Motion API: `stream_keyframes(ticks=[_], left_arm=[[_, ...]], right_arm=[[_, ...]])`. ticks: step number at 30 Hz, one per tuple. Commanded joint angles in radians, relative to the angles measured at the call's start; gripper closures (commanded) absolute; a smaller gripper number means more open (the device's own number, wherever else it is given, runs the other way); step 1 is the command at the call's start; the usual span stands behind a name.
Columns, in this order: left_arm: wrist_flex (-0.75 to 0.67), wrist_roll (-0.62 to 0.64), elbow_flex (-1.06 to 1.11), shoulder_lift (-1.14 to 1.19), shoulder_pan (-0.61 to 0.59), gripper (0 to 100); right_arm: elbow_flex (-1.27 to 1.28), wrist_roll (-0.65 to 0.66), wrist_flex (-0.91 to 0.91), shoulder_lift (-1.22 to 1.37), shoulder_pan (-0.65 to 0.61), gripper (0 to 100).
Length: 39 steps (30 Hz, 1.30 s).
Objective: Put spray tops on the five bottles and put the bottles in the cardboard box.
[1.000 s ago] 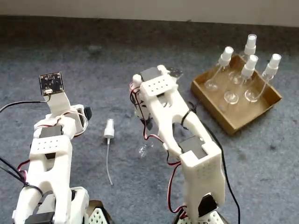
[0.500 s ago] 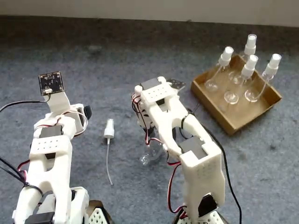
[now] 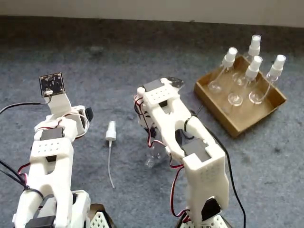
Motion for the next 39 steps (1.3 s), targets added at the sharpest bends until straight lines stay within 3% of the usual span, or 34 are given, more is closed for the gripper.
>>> stream_keyframes(ticks=[1,10,19,27,35,39], left_arm=[[-0.02,0.009,-0.004,-0.03,-0.01,76],[-0.02,0.009,-0.004,-0.03,-0.007,76],[-0.02,0.008,-0.004,-0.03,-0.005,76],[-0.02,0.008,-0.004,-0.03,-0.005,76],[-0.02,0.008,-0.004,-0.03,-0.005,76],[-0.02,0.008,-0.004,-0.03,-0.005,76]], right_arm=[[-0.002,-0.044,-0.015,-0.015,0.015,61.5],[-0.013,0.19,0.033,-0.022,0.018,61.1],[-0.197,0.227,0.142,-0.064,0.016,61.1],[-0.328,0.605,0.245,-0.068,0.028,61.1],[-0.395,0.83,0.283,-0.068,0.082,61.1],[-0.418,1.011,0.285,-0.07,0.105,61.1]])
